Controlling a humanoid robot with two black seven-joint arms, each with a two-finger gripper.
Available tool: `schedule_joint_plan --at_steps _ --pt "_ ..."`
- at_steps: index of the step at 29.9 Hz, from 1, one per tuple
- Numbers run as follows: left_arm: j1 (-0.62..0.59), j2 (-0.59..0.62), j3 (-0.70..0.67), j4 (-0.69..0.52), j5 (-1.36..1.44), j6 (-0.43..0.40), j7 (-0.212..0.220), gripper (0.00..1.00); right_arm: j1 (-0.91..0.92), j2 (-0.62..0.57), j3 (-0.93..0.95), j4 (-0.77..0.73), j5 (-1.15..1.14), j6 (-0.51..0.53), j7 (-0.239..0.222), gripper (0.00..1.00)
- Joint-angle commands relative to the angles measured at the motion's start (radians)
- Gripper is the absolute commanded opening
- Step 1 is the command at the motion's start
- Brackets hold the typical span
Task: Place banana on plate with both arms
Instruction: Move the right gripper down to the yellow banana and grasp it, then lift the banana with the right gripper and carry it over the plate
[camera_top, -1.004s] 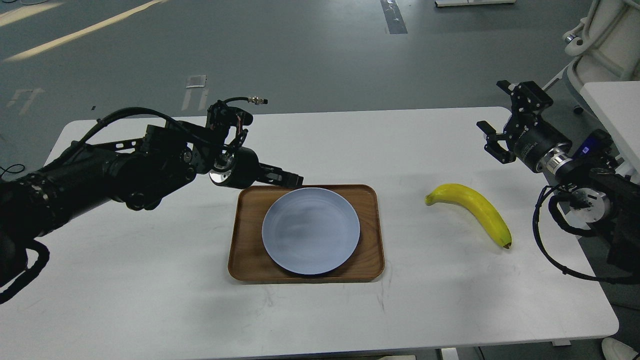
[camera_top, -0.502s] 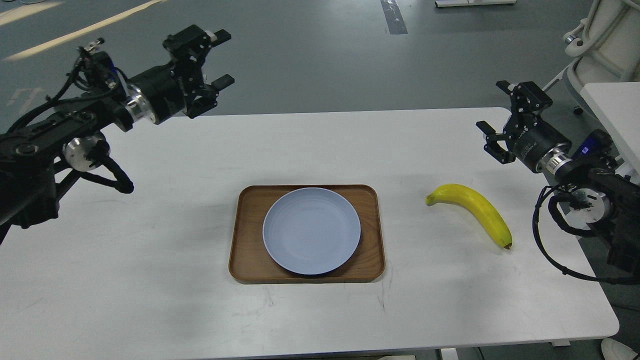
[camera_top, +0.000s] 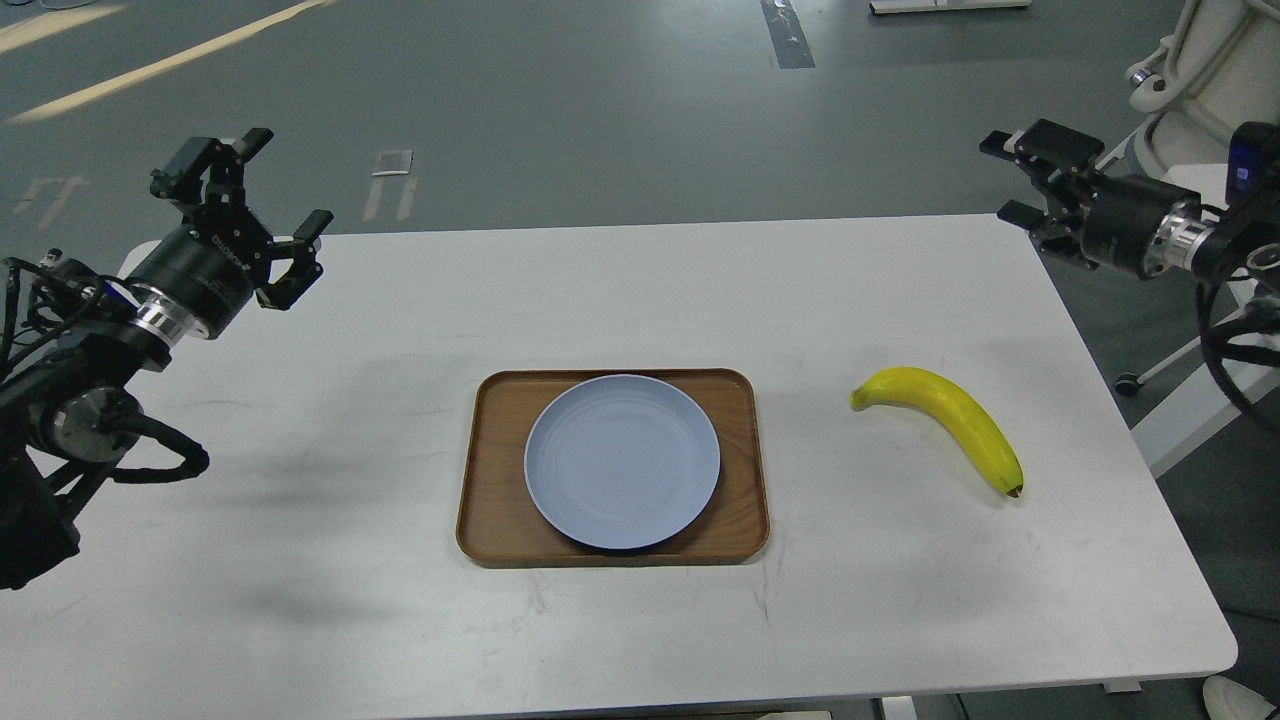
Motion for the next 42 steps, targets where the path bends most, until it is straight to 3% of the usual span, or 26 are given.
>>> schedule_joint_plan --at_steps 1,10,24,26,27,28,29,30,31,32,35,42 --pt "-0.003 -0.001 0.0 -0.006 0.008 0.0 0.0 0.98 0.064 0.001 -0.053 0.039 -0.278 0.0 0.0 1.0" --pt "-0.004 0.004 -0.002 -0.014 0.009 0.0 0.0 0.98 0.074 0.012 -0.39 0.114 -0.75 0.0 0.0 1.0" --pt "-0.004 0.006 -0.002 -0.018 0.009 0.0 0.0 0.98 0.037 0.156 -0.447 0.066 -0.767 0.0 0.0 0.97" --pt "-0.004 0.006 -0.002 -0.018 0.009 0.0 0.0 0.98 0.034 0.158 -0.449 0.066 -0.767 -0.001 0.0 0.89" --pt "-0.004 0.006 -0.002 -0.02 0.009 0.0 -0.002 0.98 0.034 0.156 -0.449 0.066 -0.767 0.0 0.0 0.77" --pt "-0.004 0.006 -0.002 -0.023 0.009 0.0 0.0 0.98 0.032 0.156 -0.45 0.066 -0.767 -0.001 0.0 0.57" --pt "-0.004 0.006 -0.002 -0.024 0.009 0.0 -0.002 0.98 0.032 0.156 -0.449 0.066 -0.767 -0.001 0.0 0.48" --pt "-0.004 0.006 -0.002 -0.024 0.009 0.0 0.0 0.98 0.032 0.156 -0.449 0.068 -0.767 -0.001 0.0 0.28" --pt "-0.004 0.006 -0.002 -0.024 0.009 0.0 0.0 0.98 0.032 0.156 -0.449 0.068 -0.767 -0.001 0.0 0.28" --pt "-0.004 0.006 -0.002 -0.024 0.009 0.0 -0.002 0.98 0.032 0.155 -0.449 0.068 -0.767 -0.001 0.0 0.12" --pt "-0.004 0.007 -0.002 -0.024 0.009 0.0 -0.002 0.98 0.04 0.147 -0.449 0.073 -0.767 -0.003 0.0 0.0" --pt "-0.006 0.009 -0.003 -0.024 0.009 0.0 -0.002 0.98 0.127 0.087 -0.438 0.138 -0.761 -0.006 0.0 0.0"
